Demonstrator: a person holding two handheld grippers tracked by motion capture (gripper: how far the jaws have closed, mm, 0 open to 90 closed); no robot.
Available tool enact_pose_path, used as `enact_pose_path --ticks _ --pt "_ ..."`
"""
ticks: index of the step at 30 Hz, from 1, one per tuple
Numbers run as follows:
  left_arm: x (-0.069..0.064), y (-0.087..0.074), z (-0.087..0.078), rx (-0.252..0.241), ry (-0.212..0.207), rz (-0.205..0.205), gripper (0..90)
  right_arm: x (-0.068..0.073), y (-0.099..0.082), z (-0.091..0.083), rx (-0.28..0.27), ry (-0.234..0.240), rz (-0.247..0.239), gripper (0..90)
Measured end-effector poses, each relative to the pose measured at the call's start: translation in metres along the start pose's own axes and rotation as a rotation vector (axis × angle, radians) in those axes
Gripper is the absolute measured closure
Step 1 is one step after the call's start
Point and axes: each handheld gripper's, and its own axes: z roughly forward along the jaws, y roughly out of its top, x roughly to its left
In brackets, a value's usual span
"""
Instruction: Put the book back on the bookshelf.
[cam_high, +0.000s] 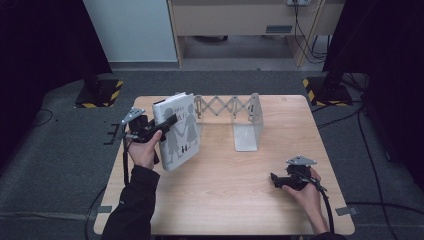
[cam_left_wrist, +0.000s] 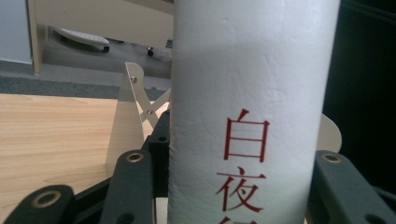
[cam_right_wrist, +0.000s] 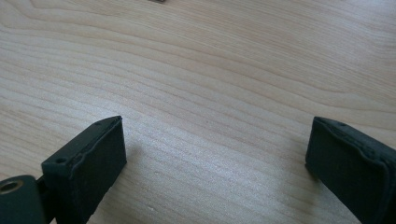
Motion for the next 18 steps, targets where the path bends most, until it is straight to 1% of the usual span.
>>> enact_pose_path --ticks 4,8,12,18 --pt "0.001 -0.002 0.010 0.001 0.018 -0.001 52.7 0.000 0.000 0.000 -0.001 0.000 -0.001 5.3" --pt "0.000 -0.004 0.021 -0.001 0.043 0.012 52.6 0.000 0.000 0.000 -0.001 0.000 -0.001 5.3" --pt "0.001 -0.005 0.028 -0.002 0.041 -0.009 52.7 0.000 0.000 0.000 -0.001 0.000 -0.001 5.3" --pt "-0.001 -0.005 0.037 -0.006 0.063 0.012 52.7 0.000 0.000 0.000 -0.001 0.000 -0.001 5.3"
